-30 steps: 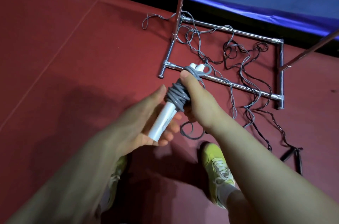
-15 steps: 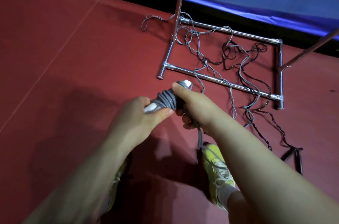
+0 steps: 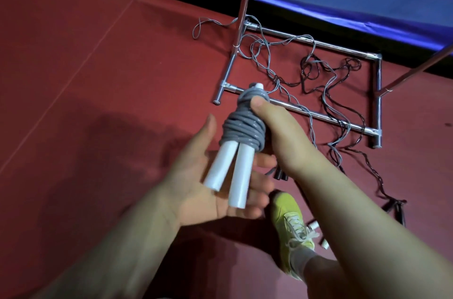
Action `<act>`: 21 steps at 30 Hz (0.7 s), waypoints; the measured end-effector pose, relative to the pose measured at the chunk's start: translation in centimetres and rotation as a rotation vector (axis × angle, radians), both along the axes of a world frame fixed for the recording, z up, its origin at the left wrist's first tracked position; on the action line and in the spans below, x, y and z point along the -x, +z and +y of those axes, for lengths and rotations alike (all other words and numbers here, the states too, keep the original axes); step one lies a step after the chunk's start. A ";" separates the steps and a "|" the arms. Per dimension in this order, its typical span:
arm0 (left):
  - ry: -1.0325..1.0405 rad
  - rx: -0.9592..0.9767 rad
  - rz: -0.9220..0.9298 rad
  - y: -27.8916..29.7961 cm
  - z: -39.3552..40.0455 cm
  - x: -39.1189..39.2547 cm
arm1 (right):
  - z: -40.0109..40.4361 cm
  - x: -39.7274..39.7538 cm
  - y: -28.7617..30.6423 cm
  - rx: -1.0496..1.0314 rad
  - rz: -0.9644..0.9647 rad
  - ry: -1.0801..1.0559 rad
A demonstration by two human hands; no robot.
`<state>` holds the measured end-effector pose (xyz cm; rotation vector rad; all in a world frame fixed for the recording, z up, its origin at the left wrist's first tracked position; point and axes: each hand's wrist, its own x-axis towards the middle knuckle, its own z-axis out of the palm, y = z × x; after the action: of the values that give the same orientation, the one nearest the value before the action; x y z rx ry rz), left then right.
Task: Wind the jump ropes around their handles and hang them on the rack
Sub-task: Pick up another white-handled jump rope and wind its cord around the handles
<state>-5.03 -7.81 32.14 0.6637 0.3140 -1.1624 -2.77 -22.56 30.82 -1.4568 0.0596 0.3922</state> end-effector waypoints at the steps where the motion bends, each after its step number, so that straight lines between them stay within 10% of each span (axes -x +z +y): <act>1: 0.026 -0.041 0.027 -0.8 -0.1 -0.4 | 0.0 0.1 0.0 -0.006 -0.004 0.019; 4: 0.046 0.036 -0.005 -0.5 -0.8 -0.8 | -0.2 0.4 0.2 0.064 -0.006 0.024; 9: -0.196 -0.572 -0.372 -0.4 -0.7 -0.7 | -0.6 0.4 0.2 0.215 0.192 0.022; 17: -0.221 -1.024 -0.899 -1.0 0.3 -0.2 | 0.5 0.0 0.0 0.344 0.356 -0.029; 21: -0.248 -1.044 -0.881 -1.0 0.8 -0.1 | 1.0 0.1 0.0 0.280 0.385 -0.050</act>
<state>-4.94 -7.04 31.15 2.0860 0.0515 -0.7605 -2.85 -21.51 30.79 -1.6332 0.4753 0.6386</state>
